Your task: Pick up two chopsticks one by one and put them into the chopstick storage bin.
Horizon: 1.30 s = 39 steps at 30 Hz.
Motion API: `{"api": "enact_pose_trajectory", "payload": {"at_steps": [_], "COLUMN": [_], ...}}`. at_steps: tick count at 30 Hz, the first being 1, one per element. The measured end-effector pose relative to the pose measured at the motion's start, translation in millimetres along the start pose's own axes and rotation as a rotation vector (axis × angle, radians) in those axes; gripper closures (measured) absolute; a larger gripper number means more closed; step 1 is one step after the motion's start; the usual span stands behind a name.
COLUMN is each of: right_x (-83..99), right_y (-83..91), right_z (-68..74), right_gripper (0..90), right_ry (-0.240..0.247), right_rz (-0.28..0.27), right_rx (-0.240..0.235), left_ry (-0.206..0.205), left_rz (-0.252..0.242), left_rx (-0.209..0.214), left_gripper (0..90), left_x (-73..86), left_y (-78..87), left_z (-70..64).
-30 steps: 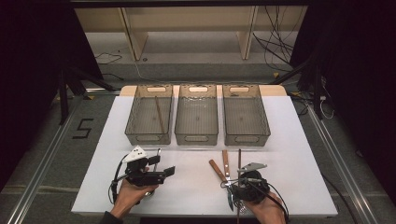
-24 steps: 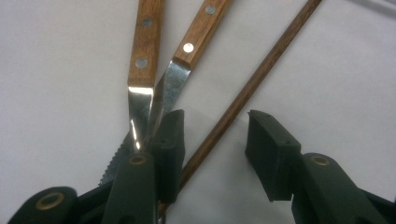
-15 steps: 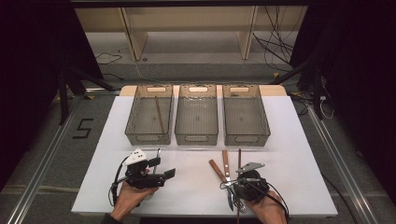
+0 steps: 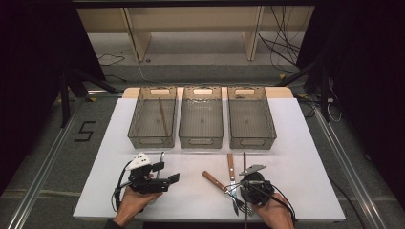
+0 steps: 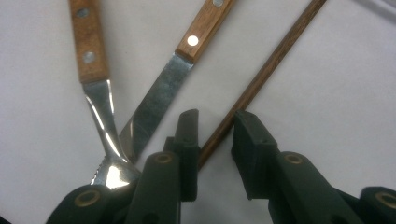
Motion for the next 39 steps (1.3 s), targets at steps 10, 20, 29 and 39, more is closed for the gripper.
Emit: {"api": "enact_pose_trajectory", "payload": {"at_steps": [10,20,29,39], "right_x": [1.8,9.3,15.5,21.1], "right_y": [0.9,5.7,7.5,4.8], "right_z": [2.5,1.9,-4.6,-3.3], "right_gripper": [71.1,78.3,78.0,77.2], "right_ry": [0.005,0.014,-0.01,-0.065], "right_rz": [0.011,0.032,0.043,0.01], "right_rx": [0.006,0.028,0.021,0.02], "left_ry": [-0.002,0.0,-0.002,-0.002], "left_rz": [-0.001,-0.005,-0.003,-0.003], "left_rx": [-0.003,-0.006,-0.003,-0.003], "left_gripper": [17.1,17.3,17.3,17.4], "left_x": [-0.1,0.4,0.7,0.7], "left_y": [-0.3,1.3,0.3,0.9], "left_z": [-0.4,0.4,-0.7,-1.2]}}
Point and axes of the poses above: each handheld gripper's, and its own axes: y roughly backward along the jaws, x roughly out of its underside, z roughly to its left, the point moved 4 cm from there along -y, roughly forward along the jaws, and after that the axes turned 15 degrees about z, right-handed, at the moved point
